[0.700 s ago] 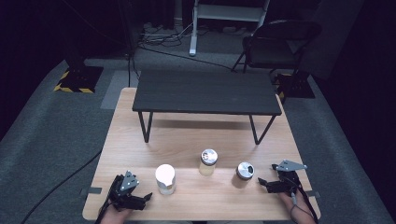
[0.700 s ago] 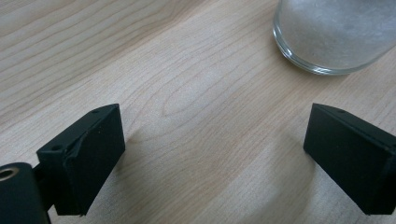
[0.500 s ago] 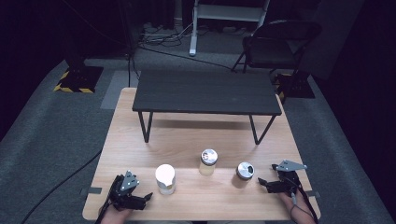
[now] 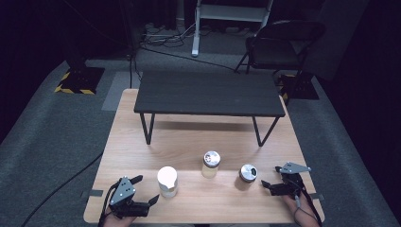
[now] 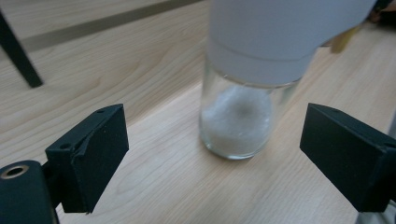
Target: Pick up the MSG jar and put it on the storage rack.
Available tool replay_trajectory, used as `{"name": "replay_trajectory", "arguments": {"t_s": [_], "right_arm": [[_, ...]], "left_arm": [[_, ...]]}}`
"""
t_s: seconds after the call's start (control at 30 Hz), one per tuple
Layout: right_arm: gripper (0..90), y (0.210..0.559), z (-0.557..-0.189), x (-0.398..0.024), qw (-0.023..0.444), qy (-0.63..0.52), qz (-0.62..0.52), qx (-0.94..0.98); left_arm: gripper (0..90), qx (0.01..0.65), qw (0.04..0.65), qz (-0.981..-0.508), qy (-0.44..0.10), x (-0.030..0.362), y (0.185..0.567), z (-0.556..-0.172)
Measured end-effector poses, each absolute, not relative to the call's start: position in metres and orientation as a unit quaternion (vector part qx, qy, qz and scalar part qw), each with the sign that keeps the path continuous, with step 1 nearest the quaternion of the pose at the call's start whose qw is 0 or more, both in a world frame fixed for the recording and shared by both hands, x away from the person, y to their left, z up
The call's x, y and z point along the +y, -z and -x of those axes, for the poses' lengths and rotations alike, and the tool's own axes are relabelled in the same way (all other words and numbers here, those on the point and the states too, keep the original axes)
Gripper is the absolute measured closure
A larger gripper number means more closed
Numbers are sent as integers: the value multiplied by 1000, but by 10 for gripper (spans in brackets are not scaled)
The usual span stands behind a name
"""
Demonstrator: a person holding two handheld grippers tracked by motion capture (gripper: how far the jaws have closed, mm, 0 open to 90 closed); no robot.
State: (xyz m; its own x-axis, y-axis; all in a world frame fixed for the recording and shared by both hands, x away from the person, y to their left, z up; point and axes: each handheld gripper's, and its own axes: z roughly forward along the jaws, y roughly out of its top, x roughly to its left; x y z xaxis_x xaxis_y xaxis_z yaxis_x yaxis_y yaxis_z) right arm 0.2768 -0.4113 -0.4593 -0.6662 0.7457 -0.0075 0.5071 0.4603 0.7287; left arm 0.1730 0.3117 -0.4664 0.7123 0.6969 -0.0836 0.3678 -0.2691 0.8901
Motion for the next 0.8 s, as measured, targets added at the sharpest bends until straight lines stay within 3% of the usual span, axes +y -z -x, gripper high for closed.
{"name": "replay_trajectory", "arguments": {"t_s": [0.8], "right_arm": [[79,459,-278,-412,164,-362,-371,840]], "left_arm": [[63,303,515,-791,-130,291,471,-213]]}}
